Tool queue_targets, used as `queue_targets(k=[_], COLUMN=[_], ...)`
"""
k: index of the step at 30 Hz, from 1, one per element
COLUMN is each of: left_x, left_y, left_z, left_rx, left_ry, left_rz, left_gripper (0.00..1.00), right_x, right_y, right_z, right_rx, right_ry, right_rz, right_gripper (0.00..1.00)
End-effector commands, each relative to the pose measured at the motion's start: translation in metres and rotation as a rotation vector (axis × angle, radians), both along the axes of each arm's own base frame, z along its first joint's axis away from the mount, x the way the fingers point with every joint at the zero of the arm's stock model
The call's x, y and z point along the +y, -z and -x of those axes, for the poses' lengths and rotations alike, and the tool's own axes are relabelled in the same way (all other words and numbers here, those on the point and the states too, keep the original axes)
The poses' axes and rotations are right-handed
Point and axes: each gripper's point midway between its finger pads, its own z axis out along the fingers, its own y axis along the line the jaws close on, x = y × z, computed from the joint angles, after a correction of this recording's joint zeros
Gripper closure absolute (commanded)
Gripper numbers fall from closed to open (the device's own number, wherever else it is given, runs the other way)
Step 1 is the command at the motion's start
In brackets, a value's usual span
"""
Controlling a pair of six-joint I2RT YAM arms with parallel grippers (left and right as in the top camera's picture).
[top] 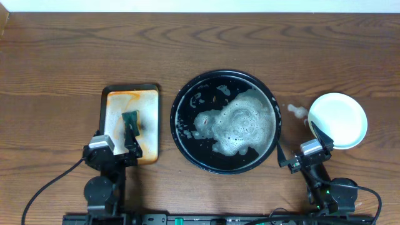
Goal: Clean dirty plates on tray and stack at the side
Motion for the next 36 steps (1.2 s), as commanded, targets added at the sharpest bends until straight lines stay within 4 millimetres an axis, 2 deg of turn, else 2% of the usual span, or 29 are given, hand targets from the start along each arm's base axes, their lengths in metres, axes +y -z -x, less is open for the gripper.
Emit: queue_targets(k=[1,5,36], left_x=[0.000,-0.001,0.000], left_y=[0.022,0.038,0.038], left_z=[-0.004,-0.006,-0.006], left_rx=[0.019,0.049,0.051], left_ry=[0.002,0.003,0.002], left_rz=[-0.010,-0.009,-0.009], left_gripper=[0.15,0.15,0.15], right_x=[-0.001,-0.001,-0.001], right_y=[0.001,0.001,0.001], right_z=[0.000,0.000,0.000], right_rx=[0.002,0.002,0.002], right_ry=[0.006,0.006,0.007], right_rz=[-0.002,-0.002,-0.002], right_gripper=[0.01,0.01,0.01])
